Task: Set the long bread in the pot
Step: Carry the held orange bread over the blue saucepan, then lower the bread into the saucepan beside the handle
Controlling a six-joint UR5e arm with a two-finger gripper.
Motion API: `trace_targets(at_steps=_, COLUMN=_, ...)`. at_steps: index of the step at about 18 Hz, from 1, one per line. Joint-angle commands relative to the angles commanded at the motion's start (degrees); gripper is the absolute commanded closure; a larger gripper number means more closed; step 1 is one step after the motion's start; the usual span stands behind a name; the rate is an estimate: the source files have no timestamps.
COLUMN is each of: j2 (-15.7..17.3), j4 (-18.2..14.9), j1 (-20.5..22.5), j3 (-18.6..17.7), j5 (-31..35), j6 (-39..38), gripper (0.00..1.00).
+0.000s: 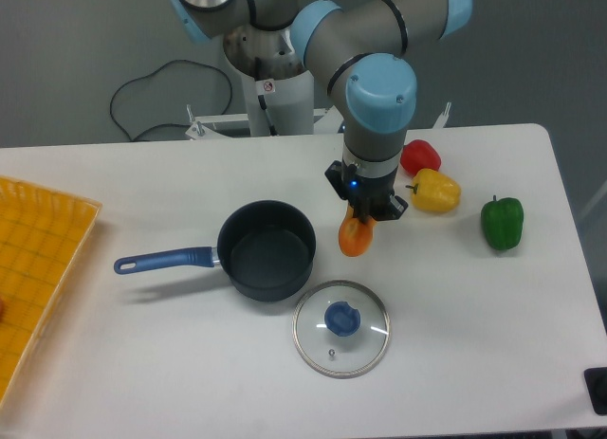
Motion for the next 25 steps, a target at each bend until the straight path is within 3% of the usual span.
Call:
trace_targets(at_steps=9, j2=0.44, j4=0.09, j1=-0.61, j3=1.41, j5=-3.07, j6=0.00, gripper=0.89)
trace_targets(at_steps=18, j2=1.84, j4=0.53, j1=-9.92, j3=2.55, j5=-9.04, j6=-0.97, gripper=0.89)
trace_targets(at_steps=25, j2=3.17, j4=1.66, j1=-12.13, j3=3.78, j5=-14.06, j6=-1.76, gripper=0.89)
